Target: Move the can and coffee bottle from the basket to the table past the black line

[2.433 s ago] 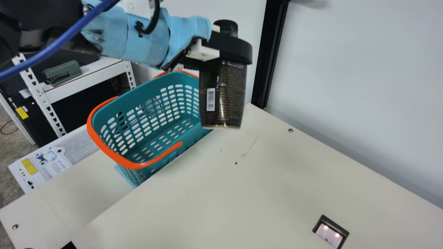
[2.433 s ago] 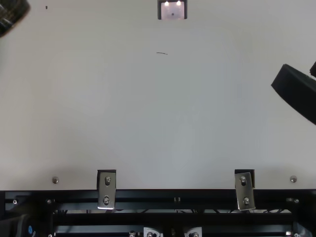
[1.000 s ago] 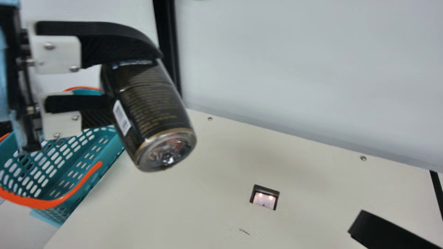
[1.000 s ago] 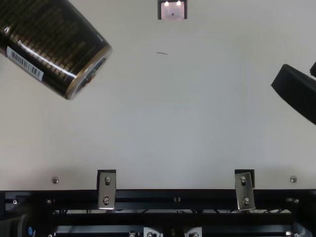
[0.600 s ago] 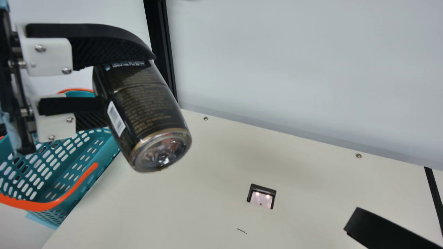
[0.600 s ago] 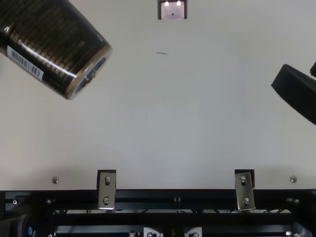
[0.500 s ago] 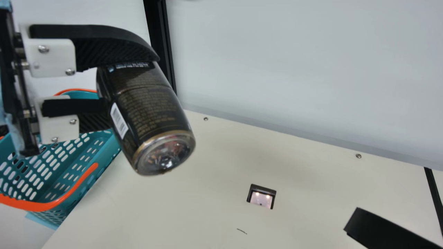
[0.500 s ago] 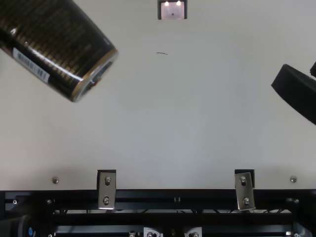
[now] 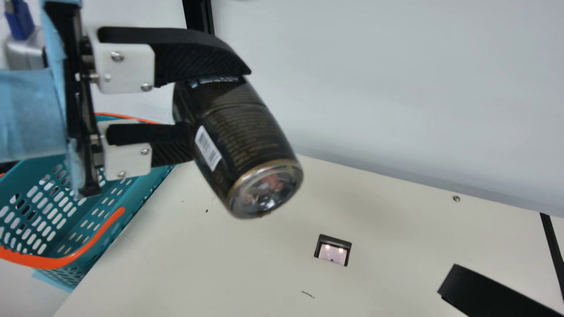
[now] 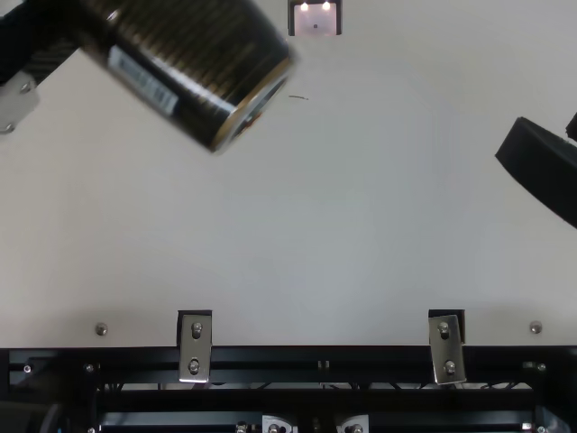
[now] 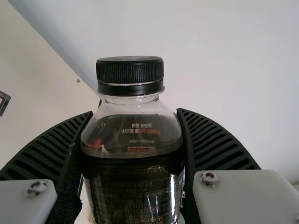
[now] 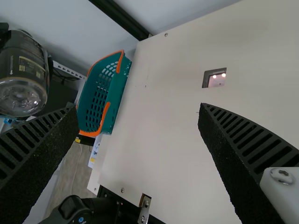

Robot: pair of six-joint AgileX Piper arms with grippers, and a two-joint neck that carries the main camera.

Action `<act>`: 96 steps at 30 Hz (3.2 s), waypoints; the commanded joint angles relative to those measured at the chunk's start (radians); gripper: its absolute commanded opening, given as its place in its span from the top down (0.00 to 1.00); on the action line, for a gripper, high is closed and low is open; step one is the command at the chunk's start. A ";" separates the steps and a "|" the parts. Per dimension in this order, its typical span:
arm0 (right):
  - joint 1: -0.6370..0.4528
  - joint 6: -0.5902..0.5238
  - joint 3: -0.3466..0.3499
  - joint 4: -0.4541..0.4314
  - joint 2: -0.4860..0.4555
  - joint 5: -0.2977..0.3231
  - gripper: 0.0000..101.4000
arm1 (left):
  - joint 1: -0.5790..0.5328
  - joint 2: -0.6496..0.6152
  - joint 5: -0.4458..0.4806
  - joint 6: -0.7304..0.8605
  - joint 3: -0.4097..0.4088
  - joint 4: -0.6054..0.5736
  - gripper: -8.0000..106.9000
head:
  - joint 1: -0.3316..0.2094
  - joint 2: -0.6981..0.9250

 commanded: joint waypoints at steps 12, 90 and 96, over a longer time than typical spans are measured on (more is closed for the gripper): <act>0.000 0.000 0.000 0.000 0.000 0.000 0.00 | -0.186 0.054 -0.198 -0.084 -0.030 0.110 0.84 | -0.030 -0.023; 0.000 0.000 0.000 0.001 0.000 0.000 0.00 | -0.379 0.050 -0.452 -0.205 -0.054 0.169 0.84 | -0.030 -0.023; 0.000 0.000 0.000 0.001 0.000 0.000 0.00 | -0.379 0.050 -0.452 -0.205 -0.054 0.169 0.84 | -0.031 -0.072</act>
